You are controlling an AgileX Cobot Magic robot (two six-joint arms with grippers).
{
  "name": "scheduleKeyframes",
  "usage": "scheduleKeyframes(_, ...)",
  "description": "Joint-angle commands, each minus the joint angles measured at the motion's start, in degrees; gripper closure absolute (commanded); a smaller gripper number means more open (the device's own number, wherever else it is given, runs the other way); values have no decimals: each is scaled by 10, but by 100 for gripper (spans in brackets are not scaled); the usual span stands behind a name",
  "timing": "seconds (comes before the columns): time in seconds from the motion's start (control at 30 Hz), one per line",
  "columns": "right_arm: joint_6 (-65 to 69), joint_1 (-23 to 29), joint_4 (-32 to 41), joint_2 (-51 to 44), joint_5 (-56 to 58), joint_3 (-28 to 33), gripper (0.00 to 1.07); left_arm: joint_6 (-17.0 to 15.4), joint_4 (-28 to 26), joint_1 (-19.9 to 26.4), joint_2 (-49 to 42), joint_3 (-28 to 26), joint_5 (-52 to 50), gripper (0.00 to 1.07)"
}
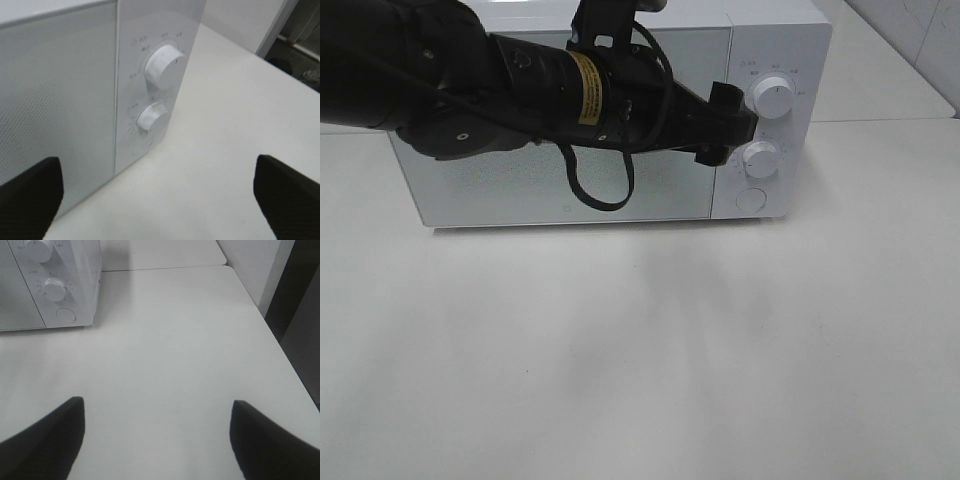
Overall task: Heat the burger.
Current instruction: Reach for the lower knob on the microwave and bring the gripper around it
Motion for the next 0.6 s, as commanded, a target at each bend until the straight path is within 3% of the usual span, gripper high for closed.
scheduleKeyframes(0.03, 1, -4, -1, -16, -4, -1, 31, -7, 2, -22, -33, 1, 121, 5)
scheduleKeyframes(0.07, 1, -4, -1, -16, -4, -1, 31, -7, 2, -22, -33, 1, 121, 5)
scheduleKeyframes(0.13, 1, -4, -1, -16, -4, -1, 31, 6, 1, -49, -65, 1, 262, 5)
scheduleKeyframes(0.33, 1, -4, -1, -16, -4, -1, 31, 50, -49, -60, -88, 1, 354, 5)
scheduleKeyframes(0.37, 1, -4, -1, -16, -4, -1, 31, 97, -102, -60, -98, 1, 383, 5)
scheduleKeyframes(0.4, 1, -4, -1, -16, -4, -1, 31, 124, -129, -60, -101, 1, 399, 5)
scheduleKeyframes(0.43, 1, -4, -1, -16, -4, -1, 31, 124, -129, -60, -101, 1, 399, 5)
scheduleKeyframes(0.5, 1, -4, -1, -16, -4, -1, 31, 221, -231, -43, -112, 1, 457, 5)
scheduleKeyframes(0.53, 1, -4, -1, -16, -4, -1, 31, 221, -231, -43, -112, 1, 457, 5)
scheduleKeyframes(0.6, 1, -4, -1, -16, -4, -1, 31, 272, -296, -13, -125, 2, 508, 5)
